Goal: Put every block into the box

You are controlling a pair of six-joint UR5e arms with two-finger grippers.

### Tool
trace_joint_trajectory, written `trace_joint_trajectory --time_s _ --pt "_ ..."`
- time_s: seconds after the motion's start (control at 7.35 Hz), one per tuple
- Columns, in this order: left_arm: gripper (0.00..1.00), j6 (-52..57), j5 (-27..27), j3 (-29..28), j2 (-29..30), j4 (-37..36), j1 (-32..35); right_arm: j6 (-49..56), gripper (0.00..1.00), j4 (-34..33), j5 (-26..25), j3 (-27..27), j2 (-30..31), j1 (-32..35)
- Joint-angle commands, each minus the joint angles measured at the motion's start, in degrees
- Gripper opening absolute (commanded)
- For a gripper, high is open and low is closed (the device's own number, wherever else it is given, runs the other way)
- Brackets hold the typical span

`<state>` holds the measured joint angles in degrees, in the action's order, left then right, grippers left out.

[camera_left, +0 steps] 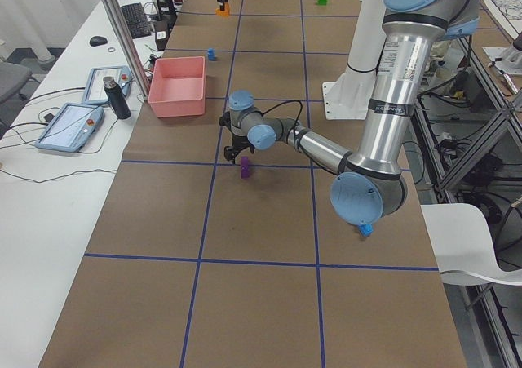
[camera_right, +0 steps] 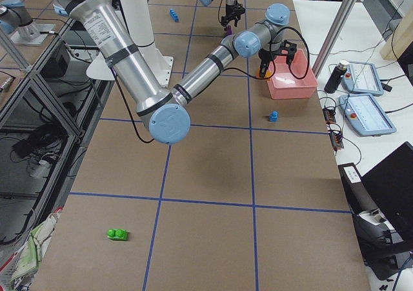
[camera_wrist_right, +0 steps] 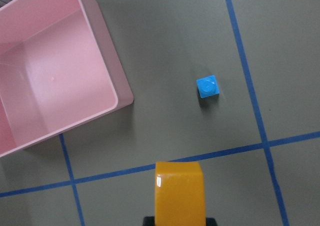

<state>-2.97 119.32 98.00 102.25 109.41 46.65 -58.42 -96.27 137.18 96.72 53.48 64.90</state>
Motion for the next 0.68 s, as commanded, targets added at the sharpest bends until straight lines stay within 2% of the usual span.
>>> trace_joint_trajectory --time_s 0.0,0.27,0.41,0.54 --pt "0.95 0.16 -1.02 -1.74 0.84 0.01 -0.33 -0.99 0.0 -0.23 -1.03 -9.85 -10.2 -0.83" --pt "0.95 1.47 -1.73 -2.11 0.76 0.1 -1.38 -2.47 0.0 0.21 -1.03 -15.66 -15.31 -1.09" --pt "0.96 1.65 -2.6 -2.19 0.41 0.1 -1.47 -2.49 0.0 0.29 -1.21 -21.08 -19.6 -1.27" --pt "0.96 1.65 -3.39 -2.2 0.14 0.1 -1.47 -2.49 0.0 1.6 -1.3 -23.31 -21.04 -1.27"
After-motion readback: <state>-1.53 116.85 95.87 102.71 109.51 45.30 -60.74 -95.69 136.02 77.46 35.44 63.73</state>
